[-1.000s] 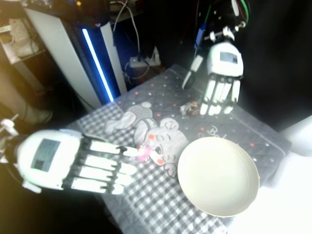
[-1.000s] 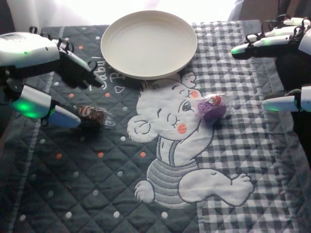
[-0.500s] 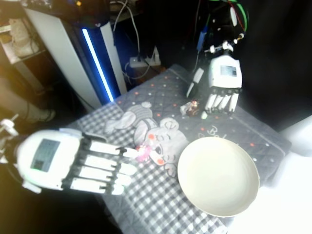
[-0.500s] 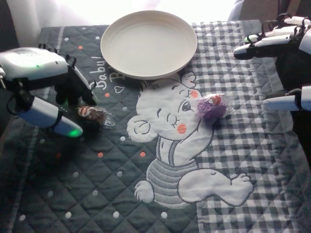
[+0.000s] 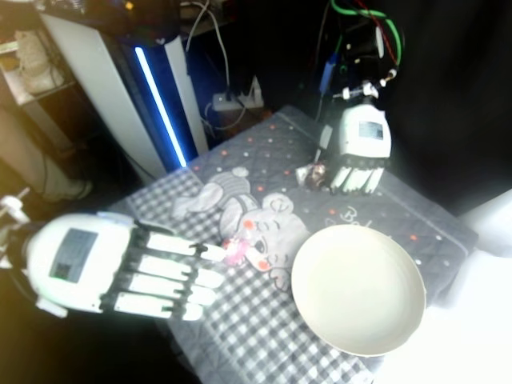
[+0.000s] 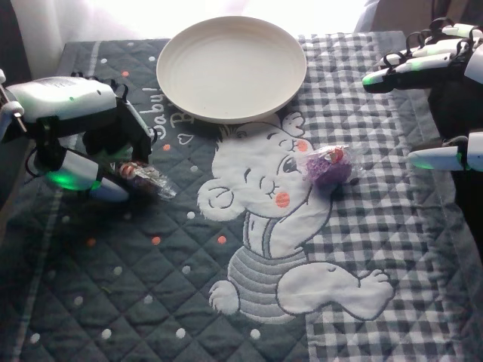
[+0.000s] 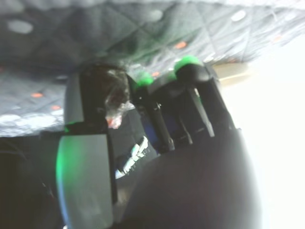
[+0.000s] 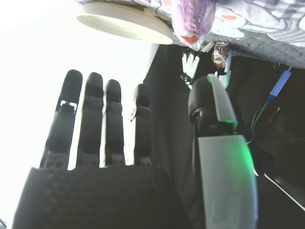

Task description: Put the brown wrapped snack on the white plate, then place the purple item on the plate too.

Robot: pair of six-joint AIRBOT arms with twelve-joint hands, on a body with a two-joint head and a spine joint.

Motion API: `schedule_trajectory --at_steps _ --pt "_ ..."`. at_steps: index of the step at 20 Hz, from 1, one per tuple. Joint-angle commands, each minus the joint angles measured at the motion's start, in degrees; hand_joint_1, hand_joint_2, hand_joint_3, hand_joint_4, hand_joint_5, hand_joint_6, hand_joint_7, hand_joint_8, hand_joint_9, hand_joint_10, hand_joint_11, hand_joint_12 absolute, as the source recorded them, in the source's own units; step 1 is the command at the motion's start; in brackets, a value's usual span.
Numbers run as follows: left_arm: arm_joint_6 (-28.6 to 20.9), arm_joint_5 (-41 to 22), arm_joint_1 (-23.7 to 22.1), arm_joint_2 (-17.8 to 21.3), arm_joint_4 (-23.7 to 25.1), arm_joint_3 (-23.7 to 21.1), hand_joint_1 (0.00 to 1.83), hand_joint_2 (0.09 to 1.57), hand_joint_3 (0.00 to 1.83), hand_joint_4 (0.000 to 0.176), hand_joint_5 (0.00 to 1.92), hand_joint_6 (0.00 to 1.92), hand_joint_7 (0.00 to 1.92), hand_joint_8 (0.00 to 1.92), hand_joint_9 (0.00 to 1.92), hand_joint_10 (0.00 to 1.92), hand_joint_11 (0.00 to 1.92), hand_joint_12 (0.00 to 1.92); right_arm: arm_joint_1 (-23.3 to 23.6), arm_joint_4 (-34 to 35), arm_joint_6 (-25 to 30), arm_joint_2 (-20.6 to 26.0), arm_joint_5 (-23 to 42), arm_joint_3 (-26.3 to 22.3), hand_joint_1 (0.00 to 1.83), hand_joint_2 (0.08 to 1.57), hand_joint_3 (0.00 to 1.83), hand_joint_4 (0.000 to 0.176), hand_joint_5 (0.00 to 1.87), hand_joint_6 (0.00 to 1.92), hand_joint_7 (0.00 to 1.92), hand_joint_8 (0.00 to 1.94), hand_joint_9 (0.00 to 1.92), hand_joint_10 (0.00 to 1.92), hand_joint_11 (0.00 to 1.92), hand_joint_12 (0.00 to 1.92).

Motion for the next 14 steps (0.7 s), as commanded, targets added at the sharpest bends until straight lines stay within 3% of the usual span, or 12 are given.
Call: schedule_trajectory --at_steps 1,3,4,5,6,7,9,10,11,12,13,14 --pt "0.0 -6.5 -1.3 0.0 -1.5 0.4 1.17 1.09 0.00 0.000 1.03 0.88 0.76 1.61 0.90 1.92 0.63 1.92 0.7 2.4 0.2 0.0 6.2 0.4 0.85 1.06 0.00 0.099 0.49 0.00 0.42 0.00 0.43 0.01 0.15 0.82" --pt "0.0 -7.5 -3.4 0.6 -1.1 0.4 1.15 1.14 0.00 0.000 0.92 1.05 0.69 1.86 0.91 1.92 0.77 1.92 0.7 2.4 0.2 0.0 6.2 0.4 0.85 1.06 0.00 0.070 0.50 0.00 0.44 0.01 0.46 0.02 0.19 0.83" --pt "0.0 -7.5 -5.2 0.8 -0.3 0.6 1.15 1.14 0.00 0.000 0.92 1.06 0.69 1.91 0.83 1.91 0.74 1.92 0.7 2.5 0.2 0.0 6.2 0.4 0.85 1.06 0.00 0.072 0.50 0.00 0.44 0.01 0.47 0.02 0.19 0.83" --pt "0.3 -7.5 -7.0 0.7 0.0 1.2 1.17 1.09 0.00 0.000 1.04 0.87 0.74 1.84 0.87 1.92 0.76 1.92 0.7 2.5 0.2 0.0 6.2 0.4 0.87 1.06 0.00 0.066 0.51 0.00 0.45 0.00 0.49 0.01 0.21 0.80" --pt "0.9 -7.1 -8.7 0.1 0.0 2.0 1.15 1.08 0.00 0.000 1.05 0.85 0.81 1.47 0.88 1.81 0.67 1.92 0.7 2.5 0.2 0.0 6.2 0.4 0.87 1.06 0.00 0.072 0.50 0.00 0.45 0.00 0.49 0.01 0.22 0.79" --pt "1.3 -6.4 -10.4 -1.0 0.0 3.6 1.16 1.08 0.00 0.000 1.05 0.86 0.83 1.49 0.90 1.87 0.73 1.92 0.7 2.5 0.2 -0.1 6.2 0.5 0.88 1.06 0.00 0.069 0.51 0.00 0.45 0.00 0.49 0.00 0.22 0.79" --pt "1.3 -3.9 -13.4 -4.9 -0.4 8.4 1.18 1.05 0.00 0.000 1.14 0.70 0.94 1.23 0.91 1.60 0.74 1.90 0.8 2.6 0.2 -0.4 6.2 1.0 0.88 1.06 0.00 0.067 0.50 0.00 0.44 0.00 0.49 0.00 0.24 0.79" --pt "1.3 -2.7 -14.4 -6.9 -0.7 10.9 1.19 1.04 0.00 0.000 1.15 0.68 0.93 1.29 0.92 1.66 0.78 1.91 0.8 2.6 0.2 -0.8 6.3 1.2 0.87 1.07 0.00 0.059 0.51 0.00 0.45 0.00 0.50 0.01 0.25 0.79" --pt "1.3 -1.4 -15.2 -9.7 -1.4 14.1 1.19 1.04 0.00 0.000 1.14 0.69 0.93 1.31 0.96 1.72 0.81 1.92 0.8 2.6 0.2 -1.2 6.3 1.6 0.84 1.08 0.01 0.081 0.49 0.00 0.43 0.00 0.49 0.00 0.24 0.78" --pt "1.3 -0.6 -15.6 -11.1 -1.6 15.7 1.25 1.08 0.01 0.000 1.15 0.47 0.97 1.25 0.98 1.44 0.82 1.78 0.8 2.6 0.2 -1.4 6.3 1.8 0.82 1.08 0.01 0.094 0.49 0.00 0.43 0.00 0.48 0.00 0.23 0.77" --pt "1.4 0.8 -16.3 -13.6 -1.5 18.3 1.20 1.04 0.00 0.000 1.18 0.58 1.03 0.95 1.03 1.32 0.87 1.72 0.8 2.6 0.2 -1.7 6.3 2.0 0.80 1.09 0.00 0.099 0.48 0.00 0.42 0.00 0.48 0.00 0.26 0.75" --pt "1.4 2.8 -17.0 -16.5 -0.8 21.3 1.15 1.04 0.00 0.000 1.16 0.65 0.98 1.01 0.96 1.49 0.83 1.85 0.8 2.5 0.2 -2.1 6.3 2.2 0.81 1.10 0.00 0.090 0.48 0.00 0.40 0.00 0.46 0.00 0.23 0.73"
